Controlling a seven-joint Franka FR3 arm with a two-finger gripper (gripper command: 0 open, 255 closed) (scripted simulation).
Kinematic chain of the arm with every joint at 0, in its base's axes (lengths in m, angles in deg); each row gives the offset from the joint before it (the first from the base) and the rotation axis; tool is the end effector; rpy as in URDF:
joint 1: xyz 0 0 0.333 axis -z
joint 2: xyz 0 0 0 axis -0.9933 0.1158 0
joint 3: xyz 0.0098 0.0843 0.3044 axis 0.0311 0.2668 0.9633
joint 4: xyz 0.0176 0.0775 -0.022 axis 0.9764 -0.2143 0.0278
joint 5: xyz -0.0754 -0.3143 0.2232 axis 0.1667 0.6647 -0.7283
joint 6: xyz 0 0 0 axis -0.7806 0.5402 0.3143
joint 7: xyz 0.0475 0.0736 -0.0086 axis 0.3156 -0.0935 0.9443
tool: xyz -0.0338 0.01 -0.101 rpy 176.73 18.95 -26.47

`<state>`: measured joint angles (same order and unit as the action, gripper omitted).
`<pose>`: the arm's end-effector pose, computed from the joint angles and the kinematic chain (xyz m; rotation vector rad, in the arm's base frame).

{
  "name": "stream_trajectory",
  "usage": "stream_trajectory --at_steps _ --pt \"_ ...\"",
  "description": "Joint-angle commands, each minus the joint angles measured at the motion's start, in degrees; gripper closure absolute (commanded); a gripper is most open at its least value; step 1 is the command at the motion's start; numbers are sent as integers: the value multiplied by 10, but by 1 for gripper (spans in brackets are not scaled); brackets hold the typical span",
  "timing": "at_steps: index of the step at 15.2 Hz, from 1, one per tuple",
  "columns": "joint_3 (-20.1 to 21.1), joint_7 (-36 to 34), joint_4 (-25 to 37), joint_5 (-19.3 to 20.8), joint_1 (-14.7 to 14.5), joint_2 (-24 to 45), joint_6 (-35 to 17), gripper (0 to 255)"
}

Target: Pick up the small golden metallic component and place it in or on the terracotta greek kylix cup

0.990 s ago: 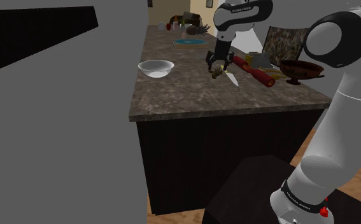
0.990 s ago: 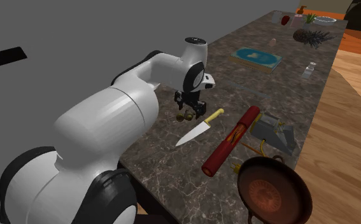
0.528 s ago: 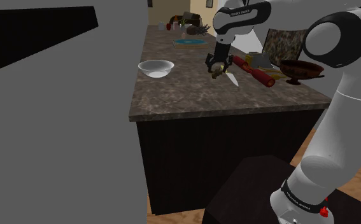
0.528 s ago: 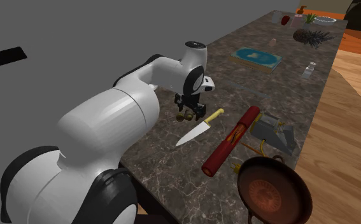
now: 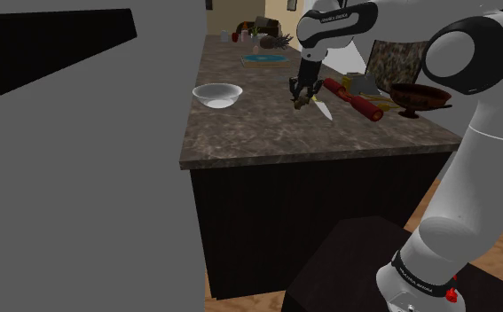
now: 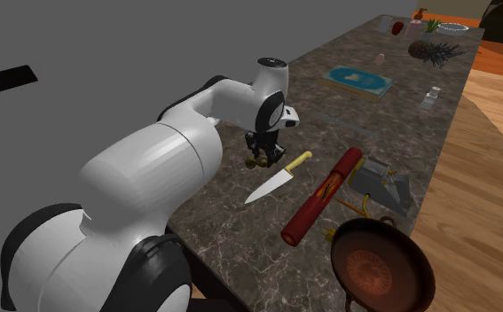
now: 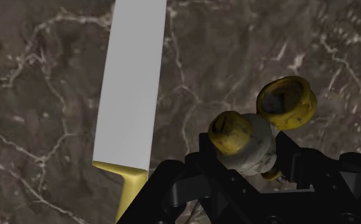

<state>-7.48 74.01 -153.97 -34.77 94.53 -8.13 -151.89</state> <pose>0.5597 -0.2406 0.5324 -2.9581 0.9012 -0.1093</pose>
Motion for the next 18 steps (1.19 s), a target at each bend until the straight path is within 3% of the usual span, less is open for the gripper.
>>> stream_trajectory --at_steps 1,5,18 --pt "0 0 0 0 0 0 0 255" --pt "0 0 0 0 0 0 0 255" --pt "-2 -4 115 -2 4 12 104 255"
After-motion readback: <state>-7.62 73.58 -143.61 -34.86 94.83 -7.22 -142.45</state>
